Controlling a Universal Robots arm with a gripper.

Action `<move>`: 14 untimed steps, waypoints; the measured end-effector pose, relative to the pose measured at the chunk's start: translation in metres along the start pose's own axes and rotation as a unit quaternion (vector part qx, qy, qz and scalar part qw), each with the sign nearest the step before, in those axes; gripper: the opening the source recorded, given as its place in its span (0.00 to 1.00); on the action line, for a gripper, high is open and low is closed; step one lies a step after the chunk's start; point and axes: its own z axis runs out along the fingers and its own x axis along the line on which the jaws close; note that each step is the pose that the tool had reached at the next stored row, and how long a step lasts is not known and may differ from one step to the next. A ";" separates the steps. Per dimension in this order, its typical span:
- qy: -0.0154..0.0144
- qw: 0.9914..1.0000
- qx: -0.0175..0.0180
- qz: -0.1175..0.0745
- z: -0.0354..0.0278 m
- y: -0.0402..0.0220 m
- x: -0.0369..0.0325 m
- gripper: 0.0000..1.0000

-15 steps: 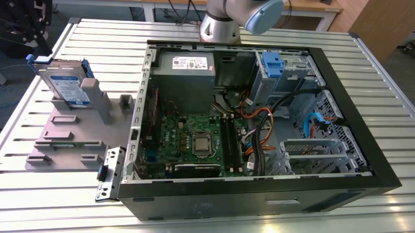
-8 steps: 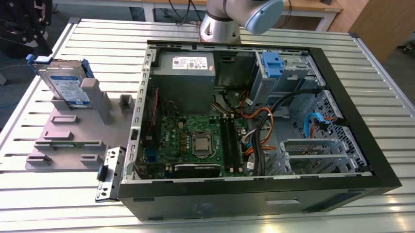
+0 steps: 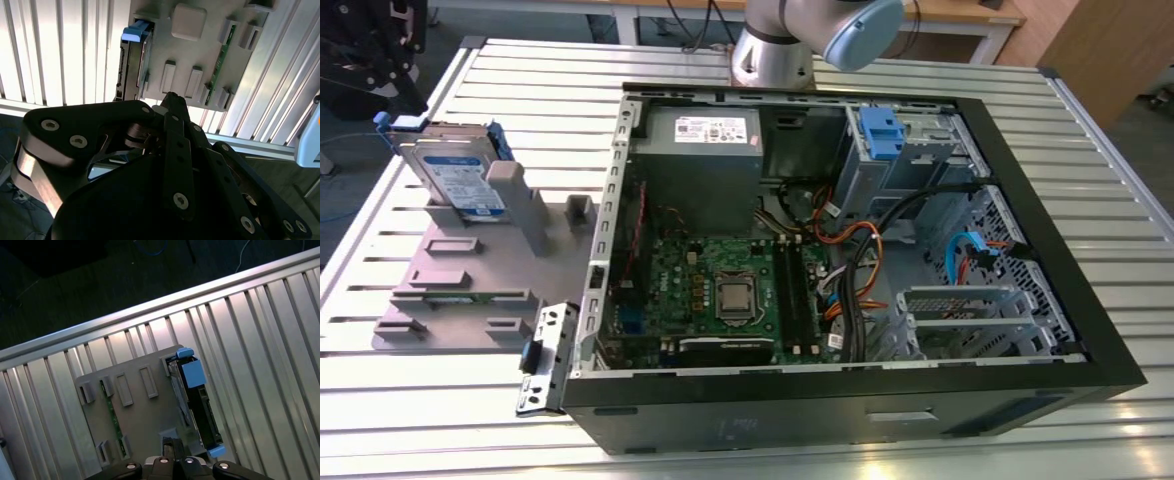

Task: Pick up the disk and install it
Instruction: 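Pick up the disk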

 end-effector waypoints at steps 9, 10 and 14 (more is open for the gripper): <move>0.000 1.000 0.000 -0.003 0.0000 0.0000 0.0000 0.11; 0.000 1.000 0.000 -0.003 0.0000 0.0000 0.0000 0.11; 0.000 1.000 0.000 -0.005 0.0000 0.0000 0.0000 0.11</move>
